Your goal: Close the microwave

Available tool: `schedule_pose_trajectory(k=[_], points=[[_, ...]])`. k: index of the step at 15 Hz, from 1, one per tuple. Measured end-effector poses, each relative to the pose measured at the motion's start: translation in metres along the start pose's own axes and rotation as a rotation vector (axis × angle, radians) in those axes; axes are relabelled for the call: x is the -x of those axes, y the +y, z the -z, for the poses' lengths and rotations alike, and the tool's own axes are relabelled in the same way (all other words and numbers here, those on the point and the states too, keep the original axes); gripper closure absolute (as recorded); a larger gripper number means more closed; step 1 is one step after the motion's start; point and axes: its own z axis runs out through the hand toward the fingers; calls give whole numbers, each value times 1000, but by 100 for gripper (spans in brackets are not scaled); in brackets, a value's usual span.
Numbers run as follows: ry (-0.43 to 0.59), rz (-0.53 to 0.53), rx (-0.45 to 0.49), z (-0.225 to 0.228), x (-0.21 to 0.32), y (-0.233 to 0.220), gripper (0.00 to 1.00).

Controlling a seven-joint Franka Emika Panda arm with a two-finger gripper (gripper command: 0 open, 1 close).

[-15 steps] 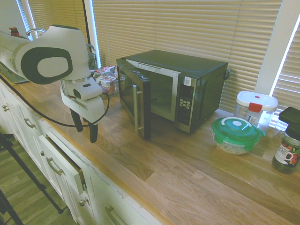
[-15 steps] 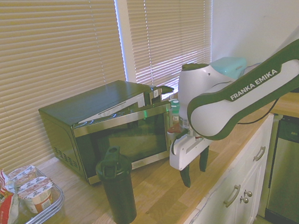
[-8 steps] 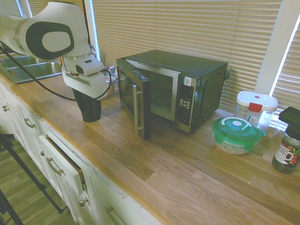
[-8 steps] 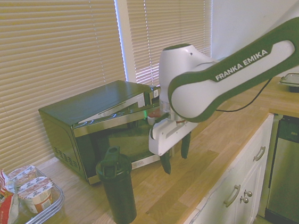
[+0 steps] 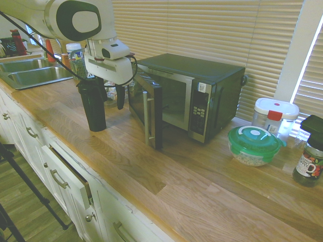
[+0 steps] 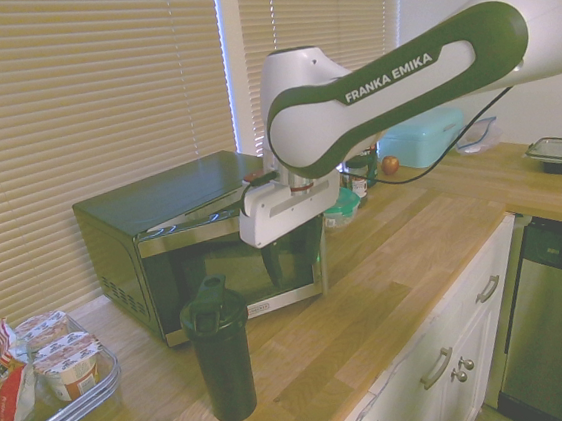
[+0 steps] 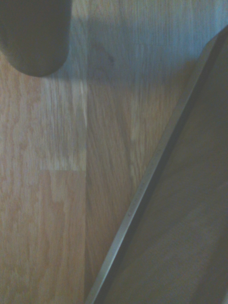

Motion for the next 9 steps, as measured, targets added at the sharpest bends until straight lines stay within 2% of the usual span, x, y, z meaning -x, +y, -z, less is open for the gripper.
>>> schedule_pose_trajectory(k=[3, 9], points=[[-18, -19, 13, 10, -23, -12, 0], [-64, -69, 58, -2, -81, -40, 0]])
